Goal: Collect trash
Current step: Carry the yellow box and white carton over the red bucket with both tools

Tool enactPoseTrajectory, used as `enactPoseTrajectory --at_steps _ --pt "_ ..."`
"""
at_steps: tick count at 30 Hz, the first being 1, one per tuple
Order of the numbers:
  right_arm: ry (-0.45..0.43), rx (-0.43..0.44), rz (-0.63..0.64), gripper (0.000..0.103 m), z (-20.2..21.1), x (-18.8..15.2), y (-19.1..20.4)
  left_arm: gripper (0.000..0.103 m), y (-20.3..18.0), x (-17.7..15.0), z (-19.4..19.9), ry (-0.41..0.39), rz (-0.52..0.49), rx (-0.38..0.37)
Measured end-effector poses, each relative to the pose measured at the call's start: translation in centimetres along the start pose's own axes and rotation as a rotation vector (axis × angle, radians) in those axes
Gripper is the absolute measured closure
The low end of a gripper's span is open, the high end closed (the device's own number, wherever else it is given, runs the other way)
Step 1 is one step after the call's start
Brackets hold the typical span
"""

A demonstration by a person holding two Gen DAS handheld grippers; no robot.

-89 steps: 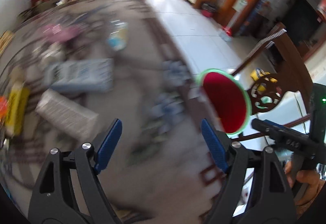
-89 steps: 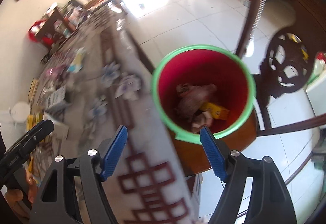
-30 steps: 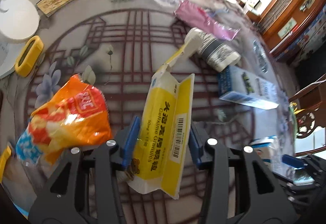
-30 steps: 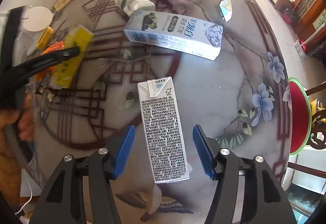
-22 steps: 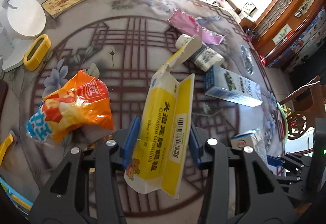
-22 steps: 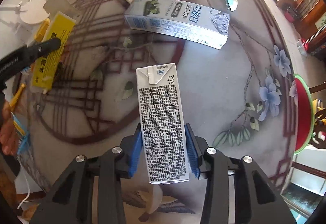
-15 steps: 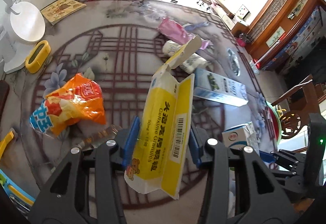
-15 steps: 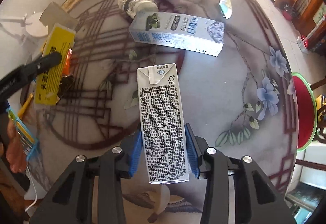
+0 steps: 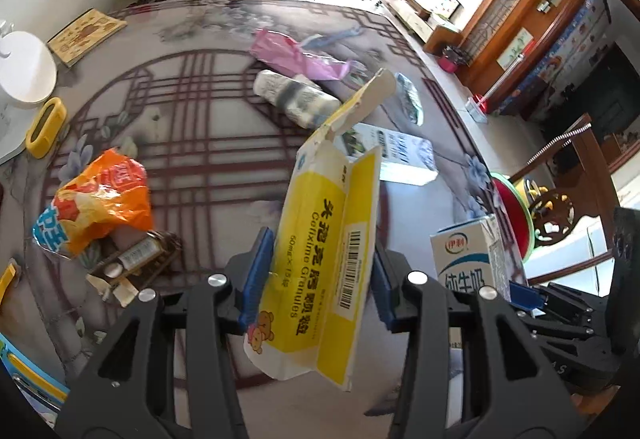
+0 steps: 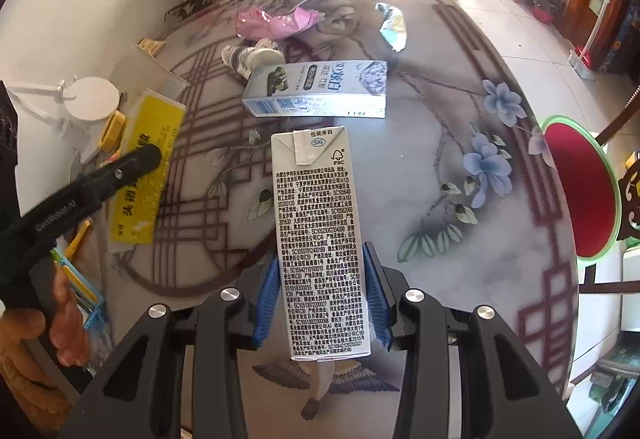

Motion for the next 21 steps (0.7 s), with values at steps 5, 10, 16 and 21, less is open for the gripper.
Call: enactPoseTrajectory --at_steps 5,10,16,21 --pt "-0.026 0.020 -0.025 0.066 1.2 0.3 -1.1 0.058 -1.9 0.1 0.2 0.001 -0.029 -0.009" --pt "-0.037 0.036 -0.031 0.066 2.0 0.4 -2.2 0.058 -3.5 0.1 0.3 0.004 -0.039 -0.004" --pt "-0.046 0.059 -0.017 0.066 3.0 0.7 -3.3 0.058 -6.1 0.6 0.8 -0.006 -0.051 0.000" --pt "-0.049 0.077 -0.003 0.066 3.8 1.1 -4.5 0.058 -8.0 0.9 0.6 -0.007 -0.054 0.000"
Point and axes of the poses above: each gripper's, at about its wrist camera, not at the fingertips, and z roughly against the way its jaws point, y to its left, x to its top, the point moved 7 cm from there along -z, roughly the way its jaws point, and after that the axes turned 14 degrees about -z, right-handed, at the moved point
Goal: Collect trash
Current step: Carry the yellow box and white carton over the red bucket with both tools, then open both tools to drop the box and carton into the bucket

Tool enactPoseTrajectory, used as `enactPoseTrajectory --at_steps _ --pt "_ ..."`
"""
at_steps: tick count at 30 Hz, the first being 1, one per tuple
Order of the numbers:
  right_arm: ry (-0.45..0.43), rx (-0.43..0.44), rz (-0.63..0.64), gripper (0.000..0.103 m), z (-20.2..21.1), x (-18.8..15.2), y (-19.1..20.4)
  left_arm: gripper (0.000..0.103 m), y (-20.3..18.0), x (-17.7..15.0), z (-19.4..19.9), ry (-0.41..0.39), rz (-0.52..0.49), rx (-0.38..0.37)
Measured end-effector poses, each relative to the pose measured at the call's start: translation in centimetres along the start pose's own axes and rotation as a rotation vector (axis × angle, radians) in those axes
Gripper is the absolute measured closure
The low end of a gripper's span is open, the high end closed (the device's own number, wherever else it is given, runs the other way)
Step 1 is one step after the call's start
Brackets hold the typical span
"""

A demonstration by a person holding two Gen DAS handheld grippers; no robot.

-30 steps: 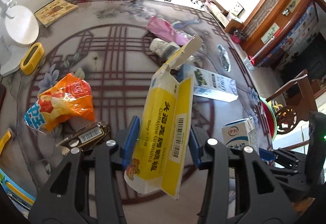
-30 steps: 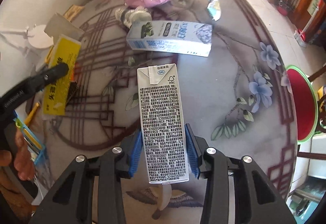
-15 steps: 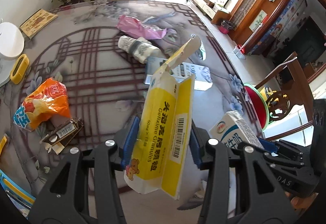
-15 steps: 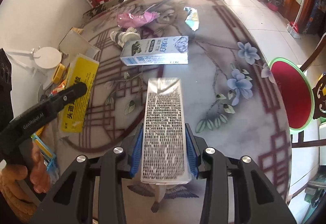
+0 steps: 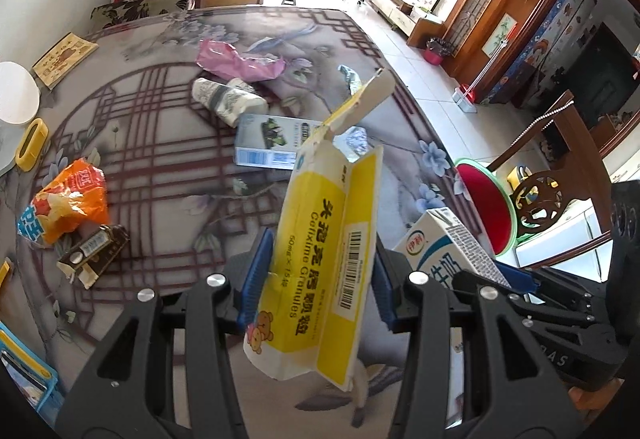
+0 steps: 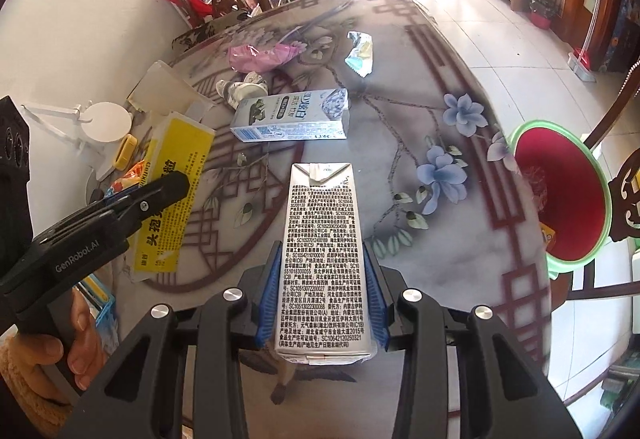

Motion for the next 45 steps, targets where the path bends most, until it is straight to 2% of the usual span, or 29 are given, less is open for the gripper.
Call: enactPoseTrajectory --at_steps 16,22,29,34,42,45 --pt "0.004 0.022 -0.050 0.066 1.7 2.8 -7.1 0.058 -7.1 2.6 -3.3 0.032 -0.037 -0.003" --pt "-0.039 -0.026 -0.145 0.066 3.0 5.1 -13.1 0.058 -9.5 3.4 -4.4 0.045 -0.048 -0.009" --pt "-0.084 -0.123 -0.299 0.066 4.4 7.6 -22.4 0.058 -12.2 4.3 -5.5 0.060 -0.067 -0.017" --pt "-0.080 -0.152 -0.348 0.066 4.5 8.3 -26.1 0.058 -14.0 5.2 -6.6 0.073 -0.086 -0.023" --pt "-0.060 -0.154 -0.358 0.066 3.4 9.7 -28.4 0.058 -17.5 6.7 -8.8 0.095 -0.138 -0.051" --pt "-0.058 -0.148 -0.374 0.061 3.0 10.2 -29.3 0.058 -18.8 7.2 -9.4 0.101 -0.158 -0.060"
Point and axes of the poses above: each gripper's, at about its wrist camera, not at the fingertips, and z roughly against the way its jaws point, y to its left, x to its top, the point moved 7 cm from there along -z, roughly the way its jaws point, and after that the axes turned 14 degrees about -z, right-handed, at the moved point
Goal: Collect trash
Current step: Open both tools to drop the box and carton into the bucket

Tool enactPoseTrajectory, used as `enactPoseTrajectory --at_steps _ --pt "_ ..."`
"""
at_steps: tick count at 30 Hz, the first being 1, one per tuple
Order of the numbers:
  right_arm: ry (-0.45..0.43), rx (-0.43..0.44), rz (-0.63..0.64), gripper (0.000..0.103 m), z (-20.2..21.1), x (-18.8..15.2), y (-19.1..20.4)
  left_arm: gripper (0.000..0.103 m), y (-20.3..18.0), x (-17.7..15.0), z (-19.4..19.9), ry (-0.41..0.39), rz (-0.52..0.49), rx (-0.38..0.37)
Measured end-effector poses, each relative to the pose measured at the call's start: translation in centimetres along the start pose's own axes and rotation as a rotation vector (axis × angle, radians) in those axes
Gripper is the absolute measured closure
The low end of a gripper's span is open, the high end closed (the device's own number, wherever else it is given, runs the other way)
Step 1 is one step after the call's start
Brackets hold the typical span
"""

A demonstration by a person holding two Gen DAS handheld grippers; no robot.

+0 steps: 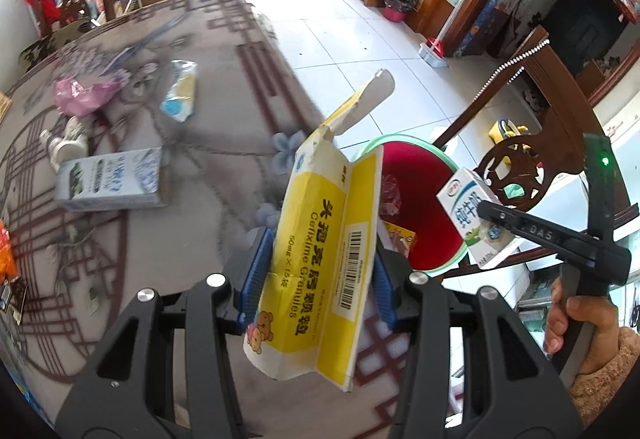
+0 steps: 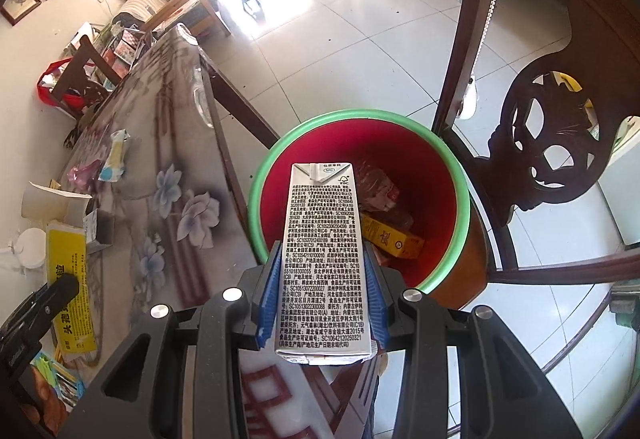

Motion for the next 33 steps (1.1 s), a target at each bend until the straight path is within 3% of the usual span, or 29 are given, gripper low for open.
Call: enactPoseTrajectory --at_steps 1,2,23,27,29,33 --pt "0.001 0.003 -0.009 0.051 -0.1 0.2 -0.2 0.058 -0.4 0.2 -0.2 0.002 -0.007 -0.003" --pt "-0.003 0.007 -0.020 0.049 -0.1 0.5 -0.5 0.058 -0.7 0.6 -0.5 0.006 -0.015 -0.008" --pt "-0.080 -0.022 -0.094 0.041 2.5 2.6 -4.5 0.057 -10.4 6.7 -6.1 0.032 -0.188 -0.136" --pt "-0.072 -0.039 -0.098 0.041 2.4 2.4 -5.1 0.046 -11.9 7.5 -6.3 0.033 -0.235 -0.159" --pt "-0.077 -0.040 -0.097 0.041 2.7 2.3 -5.0 0.027 -11.6 7.9 -5.7 -0.004 -0.223 -0.150" --pt "-0.083 -0.040 -0.086 0.041 3.2 2.1 -4.4 0.026 -10.1 8.0 -4.0 -0.048 -0.186 -0.145"
Point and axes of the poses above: each gripper's, at about its wrist camera, not at the fingertips, and z roughly against the way its jaws point, y to its left, x to its top, the point moved 7 cm from there along -z, roughly the way its jaws point, and after that the axes turned 14 degrees about -z, right-handed, at the moved point
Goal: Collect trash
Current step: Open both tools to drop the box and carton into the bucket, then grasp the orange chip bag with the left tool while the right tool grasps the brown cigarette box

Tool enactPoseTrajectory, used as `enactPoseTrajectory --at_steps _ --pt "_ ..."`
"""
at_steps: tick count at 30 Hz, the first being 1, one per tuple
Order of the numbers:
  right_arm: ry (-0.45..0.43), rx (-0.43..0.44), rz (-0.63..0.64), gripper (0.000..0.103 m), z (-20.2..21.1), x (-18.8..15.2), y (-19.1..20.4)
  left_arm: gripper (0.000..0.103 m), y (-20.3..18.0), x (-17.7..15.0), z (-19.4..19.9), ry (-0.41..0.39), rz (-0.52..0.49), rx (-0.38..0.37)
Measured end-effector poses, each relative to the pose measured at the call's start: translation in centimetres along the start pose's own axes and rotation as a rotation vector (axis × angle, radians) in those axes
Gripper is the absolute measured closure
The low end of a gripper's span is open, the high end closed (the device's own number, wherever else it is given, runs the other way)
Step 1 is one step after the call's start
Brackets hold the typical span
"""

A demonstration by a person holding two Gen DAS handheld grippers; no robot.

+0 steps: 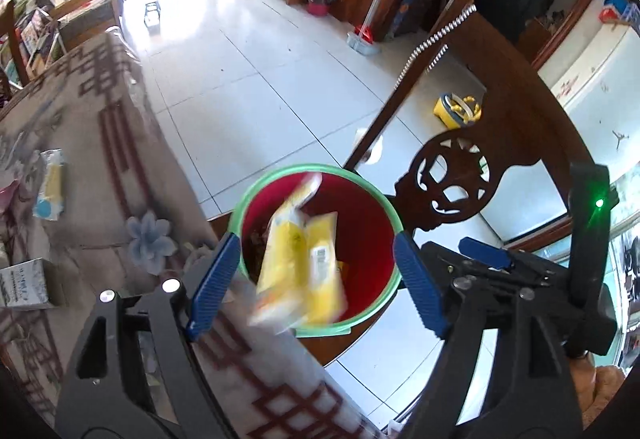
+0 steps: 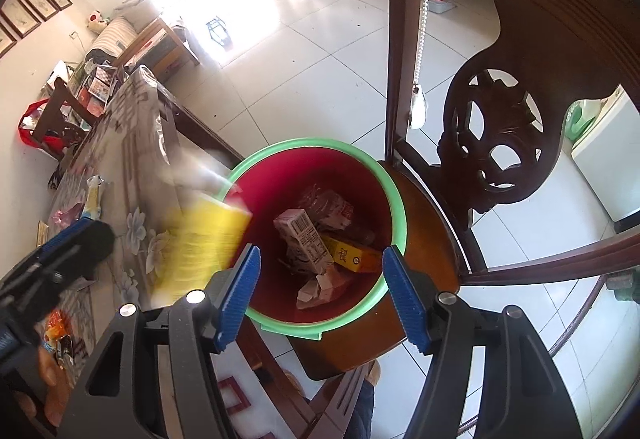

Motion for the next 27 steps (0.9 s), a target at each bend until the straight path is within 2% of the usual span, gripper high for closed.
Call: enactPoseTrajectory --at_steps 7,16,21,27 --pt "-0.002 0.015 0.069 0.039 1.1 -1.6 3.0 0.025 4.3 -3.0 4.7 -0.061 0.113 0.079" --pt "0.023 0.039 0.184 0.038 1.7 -6.4 8.6 0.025 11.9 -12.5 9.5 -0.036 0.322 0.181" --pt "0.052 0.041 0.231 0.037 1.4 -10.1 11.7 0.025 16.5 -18.3 12.2 -0.021 0.437 0.232" --pt "0.086 0.055 0.317 0.037 1.1 -15.2 16.6 0.025 21.8 -24.3 16.4 -0.040 0.546 0.295"
Point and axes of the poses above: each gripper's, at about its wrist camera, not at the fingertips, and z roughly against the way its jaws point, y to its left, x to its top, the point moved 7 cm from there along -z, roughly the way its jaws point, and after that the axes turned 14 degrees about -z, right-handed, at the moved point
